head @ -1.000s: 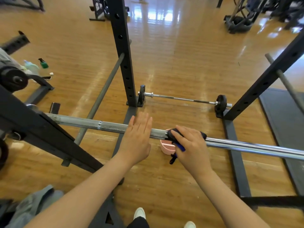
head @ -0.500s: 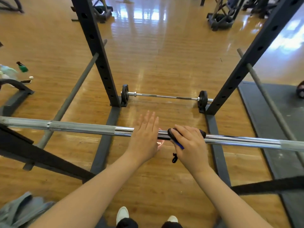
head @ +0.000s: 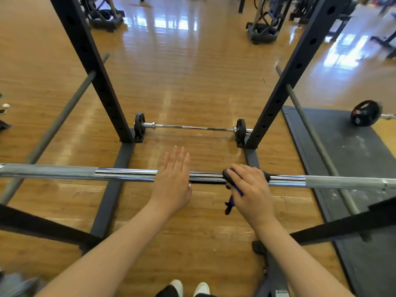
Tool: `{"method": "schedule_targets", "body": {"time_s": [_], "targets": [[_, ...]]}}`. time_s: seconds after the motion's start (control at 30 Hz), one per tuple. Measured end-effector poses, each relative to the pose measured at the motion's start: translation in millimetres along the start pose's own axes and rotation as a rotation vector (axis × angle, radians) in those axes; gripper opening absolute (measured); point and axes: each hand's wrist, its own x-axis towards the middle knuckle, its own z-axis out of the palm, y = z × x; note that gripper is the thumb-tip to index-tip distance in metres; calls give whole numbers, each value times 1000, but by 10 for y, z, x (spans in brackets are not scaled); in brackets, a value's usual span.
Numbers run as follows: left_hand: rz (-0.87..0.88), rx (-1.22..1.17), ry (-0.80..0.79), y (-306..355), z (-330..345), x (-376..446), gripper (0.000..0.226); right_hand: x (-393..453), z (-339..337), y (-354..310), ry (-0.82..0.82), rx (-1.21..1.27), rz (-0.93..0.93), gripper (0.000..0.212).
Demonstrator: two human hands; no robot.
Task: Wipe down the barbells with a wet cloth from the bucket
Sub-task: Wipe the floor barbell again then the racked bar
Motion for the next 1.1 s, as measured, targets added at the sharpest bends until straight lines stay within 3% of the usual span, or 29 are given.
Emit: {"method": "schedule_targets", "body": {"time_s": [0.1,0.27,0.53,0.73,0.93,1.1], "targets": [[-4,-8,15,-2,57,10,84,-127,-187,258,75,-67,119,33],[31,13,81,7,92,10,81,-105,-31,36,172,-70,348,34],[14,40,50,37,41,15,80,-159,-279,367,17,-42,55,30],[120,73,9,586,-41,172,86,-409,-679,985,-12,-53,139,48],[189,70,10,1605,-45,457,68,-481,-940,1474,-104,-51,91,49],[176,74,-2,2091,-55,692,73,-574,-1089,1800,-75,-60,129,48]]}}
